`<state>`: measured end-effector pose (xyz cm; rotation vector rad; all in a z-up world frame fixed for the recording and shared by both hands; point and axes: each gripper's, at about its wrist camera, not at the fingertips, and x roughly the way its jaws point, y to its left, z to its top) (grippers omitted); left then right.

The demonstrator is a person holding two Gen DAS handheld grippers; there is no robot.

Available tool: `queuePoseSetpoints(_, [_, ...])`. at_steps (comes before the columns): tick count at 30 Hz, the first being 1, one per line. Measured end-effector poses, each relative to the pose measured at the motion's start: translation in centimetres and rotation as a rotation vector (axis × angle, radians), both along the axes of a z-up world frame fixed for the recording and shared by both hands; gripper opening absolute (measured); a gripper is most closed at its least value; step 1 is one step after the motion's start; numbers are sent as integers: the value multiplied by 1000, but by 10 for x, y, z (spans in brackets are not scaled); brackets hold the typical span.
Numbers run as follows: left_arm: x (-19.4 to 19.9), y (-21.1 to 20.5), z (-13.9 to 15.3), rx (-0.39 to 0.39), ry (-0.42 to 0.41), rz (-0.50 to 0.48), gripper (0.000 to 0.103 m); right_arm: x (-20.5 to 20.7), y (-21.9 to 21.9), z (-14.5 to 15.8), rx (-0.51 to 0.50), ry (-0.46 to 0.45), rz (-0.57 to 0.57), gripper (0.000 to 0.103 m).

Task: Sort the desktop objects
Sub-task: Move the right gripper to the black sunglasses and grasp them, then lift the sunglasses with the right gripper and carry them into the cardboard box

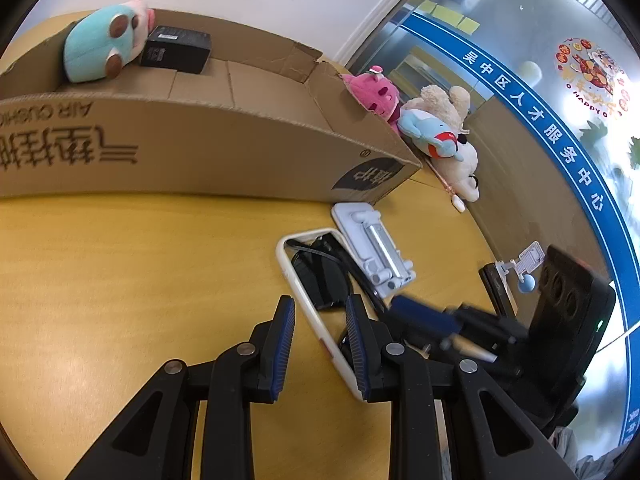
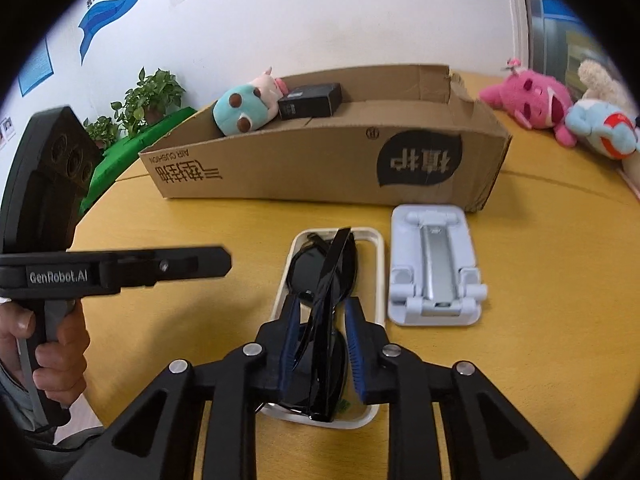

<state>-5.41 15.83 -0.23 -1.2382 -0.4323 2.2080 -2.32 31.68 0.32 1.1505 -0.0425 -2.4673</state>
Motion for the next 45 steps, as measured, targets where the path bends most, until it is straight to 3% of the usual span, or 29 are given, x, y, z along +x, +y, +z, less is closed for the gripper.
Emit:
queuePoseSetpoints(5, [-11,17,-3,36,-26,-49,25,1,-8,-12,6,-44,25,20])
queuePoseSetpoints(10, [-22,46,-16,82,-103,-135,25,5,-6,-14,-29,-38,5,15])
queuePoseSetpoints(12, [-25,53,-19,66,-110,-139,25,7,-5,-14,-25,-29,-14,14])
queuePoseSetpoints(14, [-28,55,-24,61,-133,-132,13,8,0,-14,-45,-33,-30,15])
queuePoseSetpoints(20, [-25,52,-21,65,-111,-138,11,9,2,-6,-66,-14,-23,14])
queuePoseSetpoints(23, [-23,44,-5,89,-70,-131,5,11,-2,8,-88,19,-9,12])
queuePoseSetpoints(34, [-39,17,102,109,142,-82,5,-7,-22,95,-130,220,51,12])
queuePoseSetpoints(45, [-121,-37,196,104,290,50,5,-107,-70,176,-130,323,207,12])
